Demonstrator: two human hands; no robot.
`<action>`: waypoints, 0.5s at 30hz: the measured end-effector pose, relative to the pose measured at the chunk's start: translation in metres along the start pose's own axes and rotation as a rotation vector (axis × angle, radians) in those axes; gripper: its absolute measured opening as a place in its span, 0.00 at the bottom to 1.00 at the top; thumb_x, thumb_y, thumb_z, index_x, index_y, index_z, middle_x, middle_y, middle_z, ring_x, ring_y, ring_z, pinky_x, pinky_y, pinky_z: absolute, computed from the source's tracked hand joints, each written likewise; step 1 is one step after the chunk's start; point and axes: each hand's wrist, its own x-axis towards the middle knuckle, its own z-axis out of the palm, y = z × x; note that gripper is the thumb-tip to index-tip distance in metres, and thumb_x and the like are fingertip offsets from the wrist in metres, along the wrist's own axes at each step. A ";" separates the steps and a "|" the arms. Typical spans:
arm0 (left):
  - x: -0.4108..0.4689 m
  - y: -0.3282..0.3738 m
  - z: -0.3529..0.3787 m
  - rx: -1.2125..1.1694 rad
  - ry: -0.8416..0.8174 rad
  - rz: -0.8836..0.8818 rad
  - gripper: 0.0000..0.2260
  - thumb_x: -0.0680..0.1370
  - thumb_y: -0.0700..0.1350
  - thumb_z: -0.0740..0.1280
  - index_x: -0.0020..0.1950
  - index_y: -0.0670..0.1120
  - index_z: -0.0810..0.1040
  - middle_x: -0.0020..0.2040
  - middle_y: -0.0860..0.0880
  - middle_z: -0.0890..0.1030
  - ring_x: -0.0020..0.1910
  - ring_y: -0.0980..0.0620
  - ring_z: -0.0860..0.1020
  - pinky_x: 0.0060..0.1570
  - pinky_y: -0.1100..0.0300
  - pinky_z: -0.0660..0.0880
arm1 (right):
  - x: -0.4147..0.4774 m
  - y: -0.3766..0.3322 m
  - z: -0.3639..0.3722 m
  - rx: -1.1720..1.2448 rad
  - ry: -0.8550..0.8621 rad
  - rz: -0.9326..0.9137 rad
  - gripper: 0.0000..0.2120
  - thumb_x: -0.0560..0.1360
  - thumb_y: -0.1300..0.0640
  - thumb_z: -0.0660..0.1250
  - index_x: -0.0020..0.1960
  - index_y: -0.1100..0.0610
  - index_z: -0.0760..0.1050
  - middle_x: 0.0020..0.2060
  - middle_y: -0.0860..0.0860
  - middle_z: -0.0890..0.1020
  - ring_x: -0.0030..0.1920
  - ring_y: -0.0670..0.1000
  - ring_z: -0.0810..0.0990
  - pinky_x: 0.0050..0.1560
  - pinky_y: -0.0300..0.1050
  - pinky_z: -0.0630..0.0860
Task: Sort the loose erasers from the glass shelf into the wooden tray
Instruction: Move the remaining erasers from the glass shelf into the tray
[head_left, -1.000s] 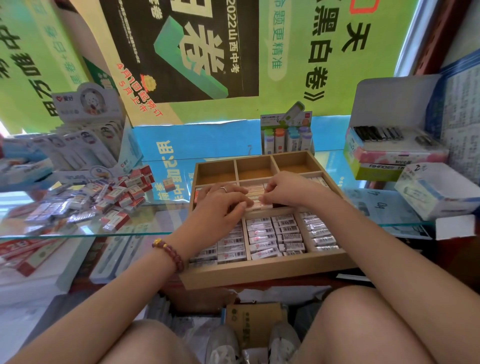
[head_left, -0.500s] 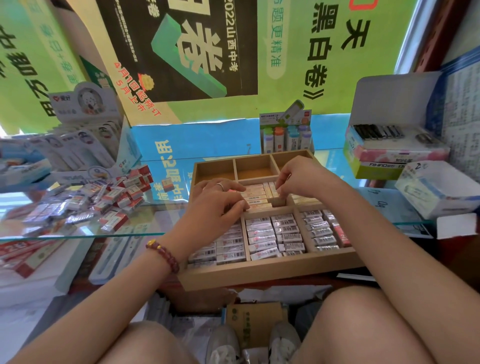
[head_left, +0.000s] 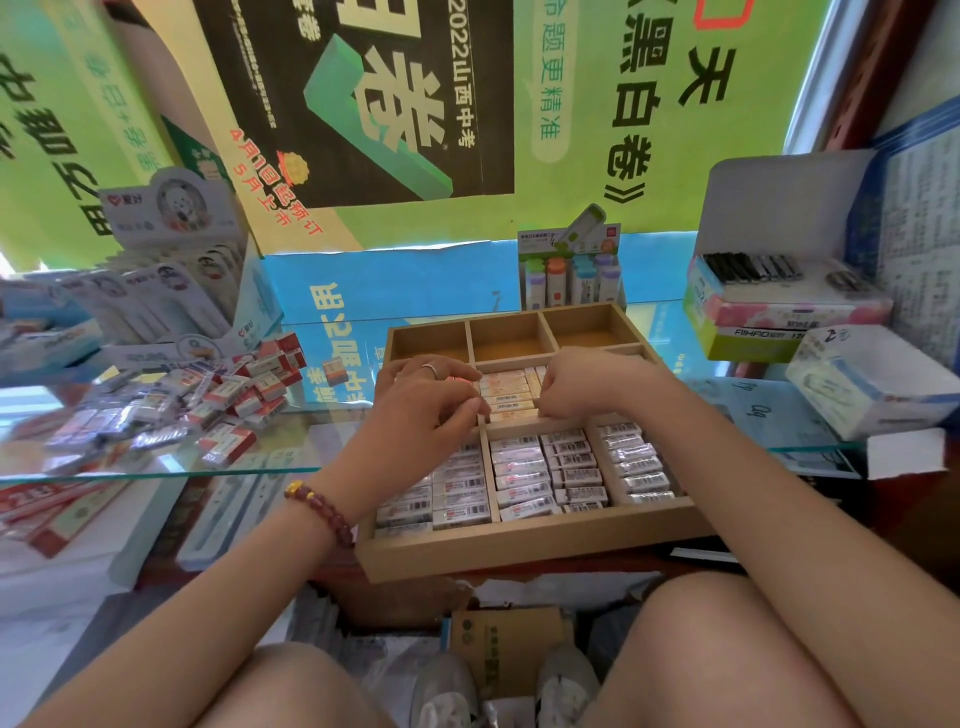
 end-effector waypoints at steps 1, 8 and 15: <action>0.000 0.000 0.000 0.004 0.000 0.001 0.13 0.79 0.48 0.59 0.46 0.54 0.83 0.57 0.59 0.77 0.61 0.59 0.68 0.63 0.56 0.54 | 0.000 0.001 0.000 0.002 -0.002 0.005 0.13 0.77 0.56 0.62 0.58 0.58 0.77 0.50 0.53 0.80 0.49 0.51 0.77 0.41 0.42 0.73; 0.000 -0.004 -0.004 -0.021 0.058 -0.018 0.14 0.74 0.52 0.56 0.46 0.55 0.83 0.55 0.61 0.75 0.59 0.60 0.69 0.63 0.56 0.55 | -0.003 0.012 -0.018 0.228 0.294 -0.007 0.10 0.75 0.58 0.63 0.47 0.59 0.82 0.45 0.55 0.82 0.43 0.51 0.78 0.42 0.44 0.76; 0.000 -0.017 -0.019 -0.171 0.277 -0.135 0.10 0.76 0.45 0.61 0.51 0.49 0.81 0.52 0.56 0.76 0.54 0.58 0.73 0.58 0.58 0.66 | -0.019 -0.001 -0.019 0.318 0.311 -0.313 0.12 0.78 0.58 0.59 0.43 0.51 0.80 0.33 0.45 0.79 0.25 0.40 0.70 0.27 0.33 0.67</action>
